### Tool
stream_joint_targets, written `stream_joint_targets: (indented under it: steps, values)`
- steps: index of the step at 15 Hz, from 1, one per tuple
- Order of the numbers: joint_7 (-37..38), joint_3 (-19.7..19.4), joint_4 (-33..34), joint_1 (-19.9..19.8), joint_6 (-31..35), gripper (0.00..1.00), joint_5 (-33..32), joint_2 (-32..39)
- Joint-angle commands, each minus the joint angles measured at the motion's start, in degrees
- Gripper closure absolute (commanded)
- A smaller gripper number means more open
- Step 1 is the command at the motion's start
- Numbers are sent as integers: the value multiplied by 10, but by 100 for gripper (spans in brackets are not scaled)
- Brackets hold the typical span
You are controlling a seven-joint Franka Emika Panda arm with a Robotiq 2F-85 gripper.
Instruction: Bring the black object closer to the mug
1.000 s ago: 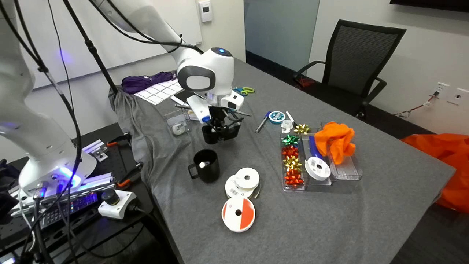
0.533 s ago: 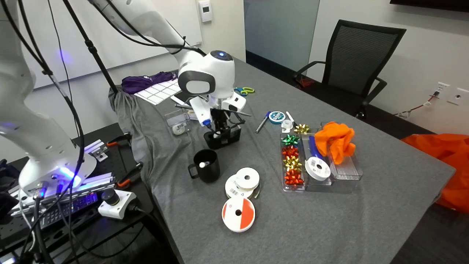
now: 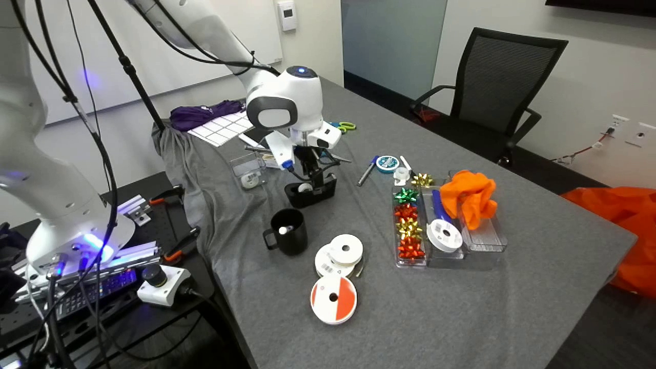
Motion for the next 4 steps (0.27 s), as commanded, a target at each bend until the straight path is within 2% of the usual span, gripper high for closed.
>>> stream_joint_targets:
  steps: [1, 4]
  values:
    - [69, -13, -27, 45, 5, 0, -29, -24]
    - [109, -11, -30, 65, -14, 0, -38, -42]
